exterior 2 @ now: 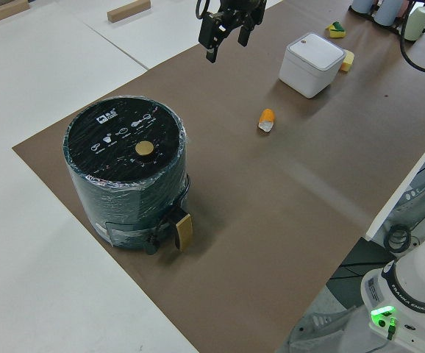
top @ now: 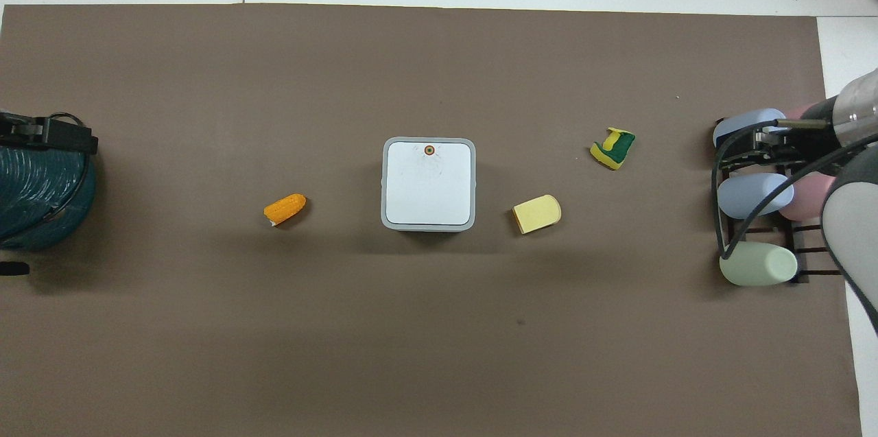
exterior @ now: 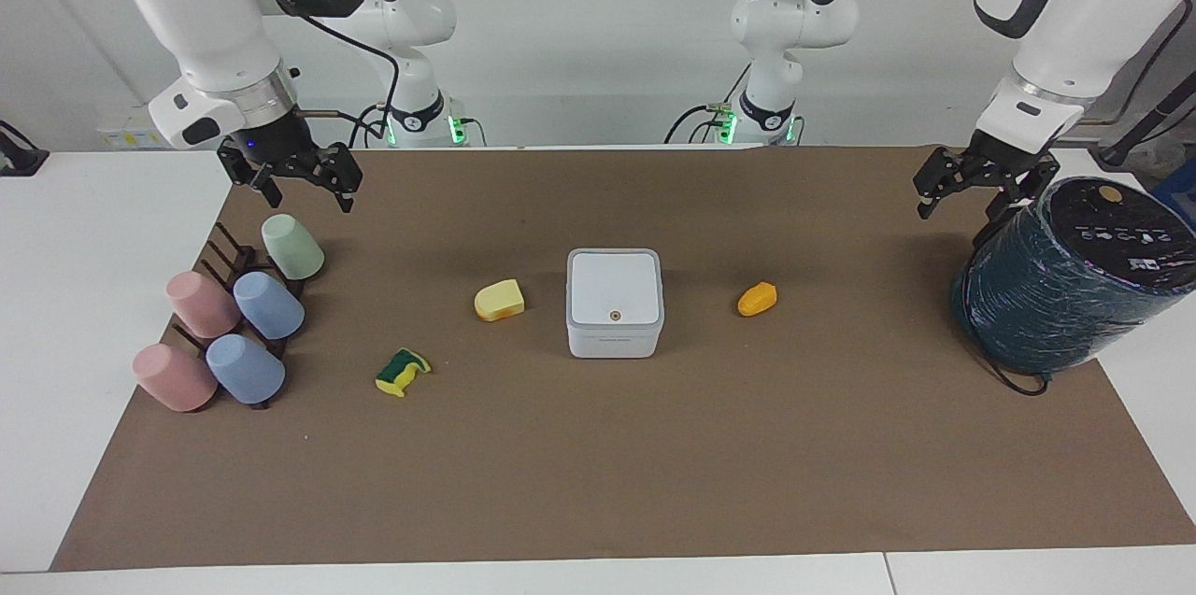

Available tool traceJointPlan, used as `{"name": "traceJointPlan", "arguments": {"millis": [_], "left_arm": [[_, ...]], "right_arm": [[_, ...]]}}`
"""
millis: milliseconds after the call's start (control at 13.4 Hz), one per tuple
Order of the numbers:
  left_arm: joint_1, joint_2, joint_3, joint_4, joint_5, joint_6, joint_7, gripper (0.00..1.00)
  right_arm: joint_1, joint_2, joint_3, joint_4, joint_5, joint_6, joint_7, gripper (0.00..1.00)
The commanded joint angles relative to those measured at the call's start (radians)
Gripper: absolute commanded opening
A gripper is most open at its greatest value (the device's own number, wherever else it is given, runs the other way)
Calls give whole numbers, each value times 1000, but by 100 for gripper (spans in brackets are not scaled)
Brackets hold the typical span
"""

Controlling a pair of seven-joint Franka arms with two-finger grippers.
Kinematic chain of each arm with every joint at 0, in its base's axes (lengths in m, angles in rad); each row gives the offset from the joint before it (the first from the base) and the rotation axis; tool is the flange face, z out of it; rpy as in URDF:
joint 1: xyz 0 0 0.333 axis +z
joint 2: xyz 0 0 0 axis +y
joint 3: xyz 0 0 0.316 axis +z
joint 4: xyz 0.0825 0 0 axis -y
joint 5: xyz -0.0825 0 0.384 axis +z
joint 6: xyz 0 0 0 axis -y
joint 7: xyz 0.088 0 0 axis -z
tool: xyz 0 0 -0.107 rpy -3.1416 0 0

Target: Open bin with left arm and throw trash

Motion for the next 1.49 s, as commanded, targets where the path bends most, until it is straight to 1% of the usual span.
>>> {"name": "traceJointPlan", "arguments": {"millis": [0, 522, 1045, 1194, 1269, 1418], "left_arm": [[0, -15, 0, -16, 20, 8, -4, 100], [4, -20, 0, -19, 20, -18, -10, 100], [-8, -29, 0, -42, 20, -5, -35, 100], [-25, -38, -2, -65, 20, 0, -85, 80], [-40, -43, -2, -74, 20, 2, -122, 73], [-68, -44, -3, -80, 18, 3, -195, 65]], "right_arm": [[-2, -25, -7, -29, 24, 15, -26, 100], [-2, -25, -7, -30, 24, 14, -26, 100], [-2, -25, -5, -30, 24, 9, -28, 100], [7, -29, 4, -30, 26, -18, -28, 100], [7, -29, 4, -29, 26, -20, -35, 100], [8, -35, 4, -56, 27, 1, -22, 100]]}}
